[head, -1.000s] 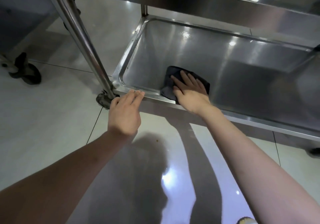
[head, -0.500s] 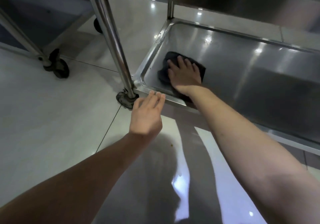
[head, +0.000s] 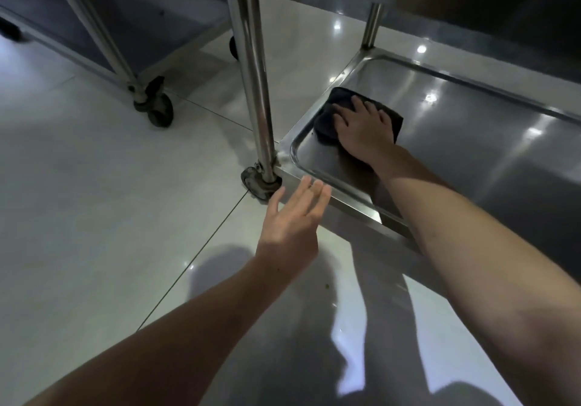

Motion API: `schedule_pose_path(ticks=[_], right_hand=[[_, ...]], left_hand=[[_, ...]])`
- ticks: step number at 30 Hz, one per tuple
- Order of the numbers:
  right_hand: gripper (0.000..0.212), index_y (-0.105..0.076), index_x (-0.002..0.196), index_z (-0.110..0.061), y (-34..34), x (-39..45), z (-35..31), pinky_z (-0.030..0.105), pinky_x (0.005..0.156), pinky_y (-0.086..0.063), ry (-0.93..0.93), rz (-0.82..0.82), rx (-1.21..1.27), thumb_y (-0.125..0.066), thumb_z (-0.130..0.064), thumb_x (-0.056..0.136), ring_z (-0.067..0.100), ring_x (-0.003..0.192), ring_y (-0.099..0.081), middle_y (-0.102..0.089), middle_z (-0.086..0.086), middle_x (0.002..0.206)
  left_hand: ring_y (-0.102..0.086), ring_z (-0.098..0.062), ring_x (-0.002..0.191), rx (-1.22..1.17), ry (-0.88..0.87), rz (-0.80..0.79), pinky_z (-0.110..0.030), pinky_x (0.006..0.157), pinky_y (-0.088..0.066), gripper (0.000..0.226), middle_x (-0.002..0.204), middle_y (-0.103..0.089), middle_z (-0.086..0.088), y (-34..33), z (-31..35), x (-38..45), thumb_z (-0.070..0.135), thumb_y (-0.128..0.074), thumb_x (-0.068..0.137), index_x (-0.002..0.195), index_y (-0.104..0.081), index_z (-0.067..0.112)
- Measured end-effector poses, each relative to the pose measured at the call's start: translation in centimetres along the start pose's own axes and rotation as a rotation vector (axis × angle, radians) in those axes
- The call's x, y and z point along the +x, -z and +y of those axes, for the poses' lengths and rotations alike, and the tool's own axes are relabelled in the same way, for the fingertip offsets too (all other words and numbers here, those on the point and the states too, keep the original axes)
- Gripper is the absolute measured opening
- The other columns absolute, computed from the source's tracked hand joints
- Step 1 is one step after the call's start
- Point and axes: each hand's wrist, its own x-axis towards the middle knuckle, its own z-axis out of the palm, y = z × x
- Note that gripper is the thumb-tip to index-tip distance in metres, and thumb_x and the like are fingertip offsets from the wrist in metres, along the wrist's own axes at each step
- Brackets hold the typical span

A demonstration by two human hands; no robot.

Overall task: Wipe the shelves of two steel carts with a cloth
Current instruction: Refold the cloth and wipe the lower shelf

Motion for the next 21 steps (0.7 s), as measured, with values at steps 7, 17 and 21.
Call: schedule_pose_path(ticks=[7,17,21], right_hand=[[0.043,-0.052,0.148,-0.047,-1.2,-5.6,-2.0,0.045,0.124,-0.015,0.253,-0.054,0.031,-0.035,-0.043,0.109,0.020,0.158,-0.019,-0.027,-0.006,0.171],[0.046,-0.054,0.150,-0.033,0.4,-2.5,2.3,0.046,0.124,-0.025,0.039,0.063,0.051,-0.032,-0.041,0.110,0.028,0.153,-0.031,-0.034,0.005,0.168],[0.047,-0.051,0.149,-0.039,-0.1,-1.9,0.3,0.050,0.122,-0.021,-0.051,0.043,0.045,-0.029,-0.046,0.109,0.028,0.153,-0.026,-0.032,0.003,0.167]], left_hand=[[-0.008,-0.012,0.156,-0.007,0.032,-0.018,-0.051,0.124,-0.014,0.088,0.165,-0.026,0.003,-0.1,0.6,-0.3,-0.006,-0.051,0.077,0.158,-0.027,0.019],[-0.003,-0.011,0.156,0.009,0.041,-0.031,-0.047,0.125,-0.008,0.087,0.166,-0.023,0.006,0.5,0.9,-0.5,0.002,-0.052,0.082,0.160,-0.022,0.023],[0.003,-0.016,0.156,0.050,0.040,-0.072,-0.047,0.126,-0.002,0.086,0.168,-0.016,0.003,1.2,1.4,-0.5,0.003,-0.049,0.085,0.162,-0.014,0.019]])
